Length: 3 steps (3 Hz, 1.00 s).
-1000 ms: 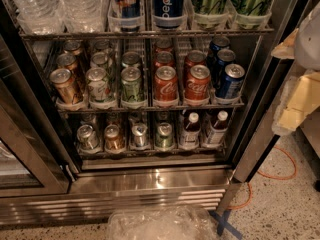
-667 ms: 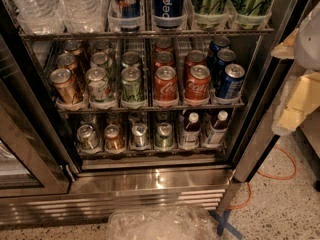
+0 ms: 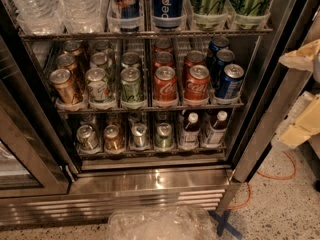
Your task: Pick coke can from middle shelf of fridge
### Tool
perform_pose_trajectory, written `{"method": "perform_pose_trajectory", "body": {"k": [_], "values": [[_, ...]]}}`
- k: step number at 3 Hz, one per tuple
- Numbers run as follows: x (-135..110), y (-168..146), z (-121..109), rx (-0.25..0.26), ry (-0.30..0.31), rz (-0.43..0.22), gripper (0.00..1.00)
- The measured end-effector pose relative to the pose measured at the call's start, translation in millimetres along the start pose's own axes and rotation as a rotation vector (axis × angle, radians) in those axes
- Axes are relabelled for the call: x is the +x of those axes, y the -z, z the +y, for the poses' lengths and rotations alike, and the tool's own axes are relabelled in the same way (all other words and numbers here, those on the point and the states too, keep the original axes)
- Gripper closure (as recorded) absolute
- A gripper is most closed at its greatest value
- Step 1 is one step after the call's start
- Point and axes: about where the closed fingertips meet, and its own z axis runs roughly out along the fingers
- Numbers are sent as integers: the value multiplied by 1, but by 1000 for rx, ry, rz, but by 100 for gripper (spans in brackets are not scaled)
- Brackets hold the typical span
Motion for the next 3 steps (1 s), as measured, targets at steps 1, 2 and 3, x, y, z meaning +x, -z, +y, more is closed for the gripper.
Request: {"method": "perform_pose_trajectory", "body": {"k": [1,2,3], "values": [[1,-3,25,72,-78,-134,0],[-5,-29,47,128,-81,-248,0],[0,-67,56,186,-104,-339,0]]}}
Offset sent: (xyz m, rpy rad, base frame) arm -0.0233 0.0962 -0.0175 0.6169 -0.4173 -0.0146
